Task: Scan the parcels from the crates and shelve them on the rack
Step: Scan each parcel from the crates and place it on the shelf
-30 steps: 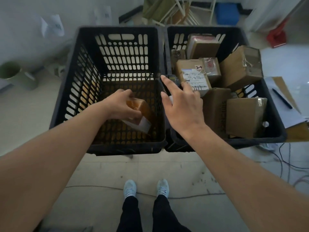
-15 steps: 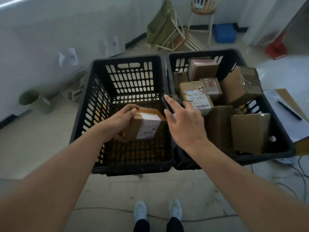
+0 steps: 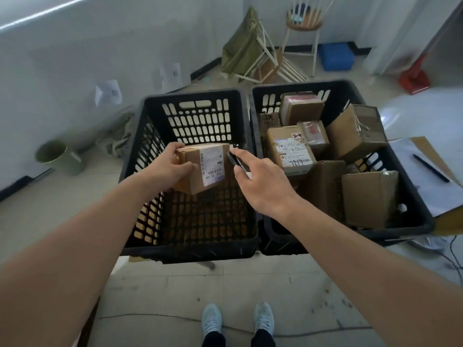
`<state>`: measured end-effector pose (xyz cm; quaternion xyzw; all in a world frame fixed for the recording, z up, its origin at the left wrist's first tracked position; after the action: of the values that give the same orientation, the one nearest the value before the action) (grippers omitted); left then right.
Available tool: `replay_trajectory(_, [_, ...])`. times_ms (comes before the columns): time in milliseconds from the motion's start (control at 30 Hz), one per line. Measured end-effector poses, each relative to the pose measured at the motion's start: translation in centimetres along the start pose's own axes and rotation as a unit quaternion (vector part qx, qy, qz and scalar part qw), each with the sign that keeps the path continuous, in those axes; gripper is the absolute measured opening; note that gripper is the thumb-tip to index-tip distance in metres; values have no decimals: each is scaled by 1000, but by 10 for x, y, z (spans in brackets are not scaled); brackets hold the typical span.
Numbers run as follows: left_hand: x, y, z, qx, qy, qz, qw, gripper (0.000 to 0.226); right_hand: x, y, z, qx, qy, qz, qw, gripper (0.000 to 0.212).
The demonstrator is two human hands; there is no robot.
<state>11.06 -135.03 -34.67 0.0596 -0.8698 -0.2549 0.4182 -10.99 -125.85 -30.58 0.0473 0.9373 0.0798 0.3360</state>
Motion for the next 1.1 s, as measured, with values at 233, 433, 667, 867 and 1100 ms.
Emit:
replay_trajectory(233, [30, 19, -45, 78, 23, 76, 994, 76, -39, 0, -13, -21, 24, -69, 997, 50])
replay_trajectory(433, [58, 40, -81, 97, 57, 167, 979, 61, -72, 5, -19, -67, 116, -112, 985, 48])
replay_trajectory(667, [78, 53, -118, 111, 57, 224, 967, 55, -107, 13, -32, -76, 198, -103, 972, 48])
replay_trajectory(867, [90, 59, -149, 105, 55, 263, 958, 54, -139, 25, -41, -96, 247, -97, 959, 46])
replay_trajectory(1100, [99, 65, -173, 111, 52, 303, 945, 53, -168, 33, -39, -104, 264, -88, 955, 45])
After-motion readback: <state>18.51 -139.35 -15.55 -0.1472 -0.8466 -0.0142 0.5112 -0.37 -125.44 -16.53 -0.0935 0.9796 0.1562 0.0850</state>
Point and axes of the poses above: each hand's wrist, its own y-axis away from the middle knuckle, its own z-axis out of the palm, x = y × z, the point moved 9 cm from there along -y, towards the middle knuckle, and after that the axes turned 2 degrees about -z, right-handed, at the moved point
